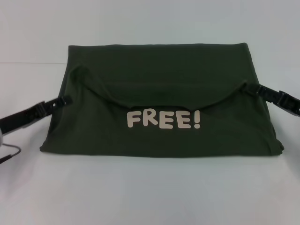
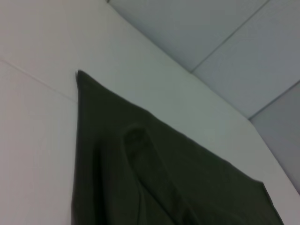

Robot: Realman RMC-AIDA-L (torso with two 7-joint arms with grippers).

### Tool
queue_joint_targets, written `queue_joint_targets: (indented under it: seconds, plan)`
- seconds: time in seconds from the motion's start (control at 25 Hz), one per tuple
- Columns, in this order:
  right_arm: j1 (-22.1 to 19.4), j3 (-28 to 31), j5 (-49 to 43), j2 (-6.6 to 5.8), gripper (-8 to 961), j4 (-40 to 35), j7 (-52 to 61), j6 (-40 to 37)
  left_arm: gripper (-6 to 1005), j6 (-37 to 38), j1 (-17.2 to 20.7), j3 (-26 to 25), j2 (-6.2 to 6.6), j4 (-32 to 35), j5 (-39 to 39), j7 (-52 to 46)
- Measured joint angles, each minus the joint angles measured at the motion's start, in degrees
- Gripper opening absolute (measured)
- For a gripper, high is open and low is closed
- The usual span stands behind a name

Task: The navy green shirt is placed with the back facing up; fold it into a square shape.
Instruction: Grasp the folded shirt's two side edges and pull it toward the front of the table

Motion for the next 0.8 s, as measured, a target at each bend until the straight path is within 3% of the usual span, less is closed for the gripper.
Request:
queue_joint_targets:
  seconds: [0.24,0.4,0.8]
  plan:
    - [-1.2,-1.3,-0.1,-0.05,920,0.0,-0.4,-0.7,925,5.8,0.5,-0.2,0.82,4.4,8.2,-2.4]
    - [-1.5,-1.8,-0.2,-0.06,930,0.1,-0.4,-0.7,924,5.5,-0.7,-0.3,1.36,4.9,12.3,-3.0]
    - [-1.7,-2.2,-0.2,0.12,930,0.1,-0.5,-0.7,923,0.1,-1.0,1.4,1.16,3.8,13.2,-2.0]
